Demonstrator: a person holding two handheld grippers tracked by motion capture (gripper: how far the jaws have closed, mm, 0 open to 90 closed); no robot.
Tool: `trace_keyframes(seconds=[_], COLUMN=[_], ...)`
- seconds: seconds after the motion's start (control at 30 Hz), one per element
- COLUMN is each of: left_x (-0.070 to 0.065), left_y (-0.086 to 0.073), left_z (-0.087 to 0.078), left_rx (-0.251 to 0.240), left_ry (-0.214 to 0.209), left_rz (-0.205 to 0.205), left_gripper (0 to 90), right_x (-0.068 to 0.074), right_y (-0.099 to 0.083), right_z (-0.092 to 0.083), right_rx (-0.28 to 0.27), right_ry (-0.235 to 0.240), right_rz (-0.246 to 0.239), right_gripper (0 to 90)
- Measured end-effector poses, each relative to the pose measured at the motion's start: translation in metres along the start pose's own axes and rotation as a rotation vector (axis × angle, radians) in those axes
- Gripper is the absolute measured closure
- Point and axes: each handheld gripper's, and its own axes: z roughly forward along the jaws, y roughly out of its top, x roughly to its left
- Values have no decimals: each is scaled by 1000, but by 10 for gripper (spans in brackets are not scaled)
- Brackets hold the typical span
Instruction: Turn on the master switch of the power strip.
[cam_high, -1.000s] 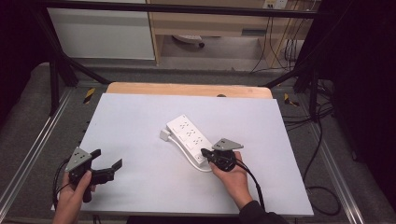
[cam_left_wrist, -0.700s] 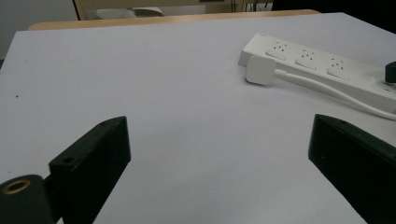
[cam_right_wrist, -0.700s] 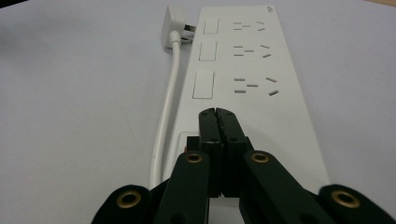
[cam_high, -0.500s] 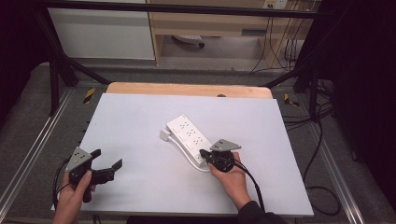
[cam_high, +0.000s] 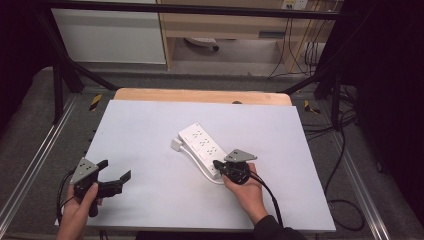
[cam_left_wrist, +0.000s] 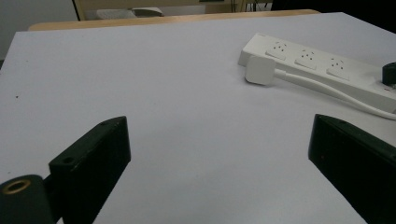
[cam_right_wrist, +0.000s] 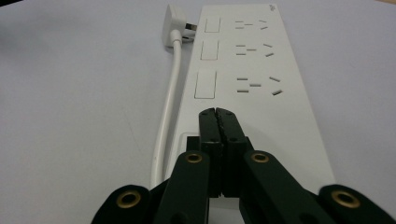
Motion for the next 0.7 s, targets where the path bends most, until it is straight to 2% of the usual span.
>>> trace_keyframes(seconds=[0.27,0.7], left_x=[0,0], left_y=[0,0], left_z=[0,0], left_rx=[1,1], left_ry=[1,1], left_rz=[1,1], left_gripper=[56,56], right_x=[1,0], right_y=[0,0], right_z=[0,1], right_rx=[3,6], right_ry=[-5,-1], right_rz=[-12,-2], right_gripper=[900,900])
